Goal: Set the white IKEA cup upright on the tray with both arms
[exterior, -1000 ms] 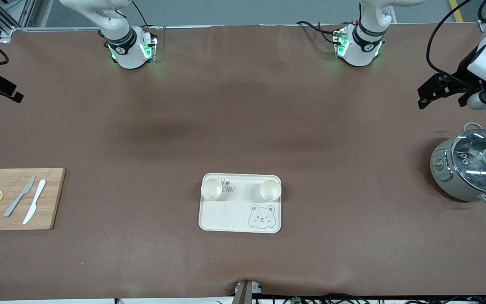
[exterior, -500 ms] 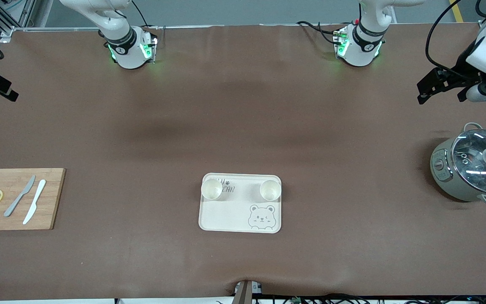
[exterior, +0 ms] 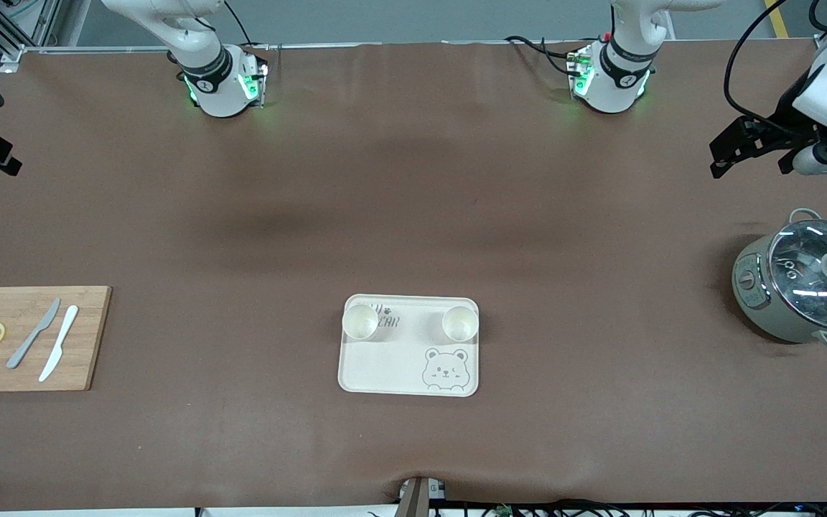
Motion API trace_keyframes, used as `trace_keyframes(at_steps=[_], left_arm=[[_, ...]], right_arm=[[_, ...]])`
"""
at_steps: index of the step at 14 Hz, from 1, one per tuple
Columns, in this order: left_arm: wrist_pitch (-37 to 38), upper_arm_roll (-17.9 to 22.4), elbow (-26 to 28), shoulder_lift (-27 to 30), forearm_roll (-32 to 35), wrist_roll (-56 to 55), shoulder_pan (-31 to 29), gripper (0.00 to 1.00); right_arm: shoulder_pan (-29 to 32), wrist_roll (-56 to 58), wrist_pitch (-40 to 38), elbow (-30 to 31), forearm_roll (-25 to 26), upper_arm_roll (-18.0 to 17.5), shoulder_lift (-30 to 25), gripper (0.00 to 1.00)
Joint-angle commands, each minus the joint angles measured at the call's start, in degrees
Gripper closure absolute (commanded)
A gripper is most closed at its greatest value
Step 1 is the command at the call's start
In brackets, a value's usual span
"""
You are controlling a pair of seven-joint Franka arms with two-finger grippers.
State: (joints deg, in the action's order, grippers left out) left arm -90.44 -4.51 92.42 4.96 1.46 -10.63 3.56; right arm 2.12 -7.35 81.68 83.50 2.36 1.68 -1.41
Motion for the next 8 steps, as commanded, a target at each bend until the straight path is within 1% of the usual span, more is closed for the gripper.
trace_keyframes(at_steps=[1, 4, 8], left_arm=[[-0.3, 0.2, -1.4, -0.6, -0.8, 0.5, -0.5, 0.00], [1.0, 0.3, -1.4, -0.5, -0.9, 0.4, -0.5, 0.00], [1.5, 0.2, -1.4, -0.5, -1.2, 0.4, -0.6, 0.00]], right_arm=[[0.0, 0.8, 0.4, 0.0, 1.0, -0.6, -0.2, 0.00], [-2.2, 0.7, 1.3, 0.0, 1.2, -0.6, -0.2, 0.00], [-2.6, 0.7, 1.7, 0.0, 1.5, -0.6, 0.1, 0.00]])
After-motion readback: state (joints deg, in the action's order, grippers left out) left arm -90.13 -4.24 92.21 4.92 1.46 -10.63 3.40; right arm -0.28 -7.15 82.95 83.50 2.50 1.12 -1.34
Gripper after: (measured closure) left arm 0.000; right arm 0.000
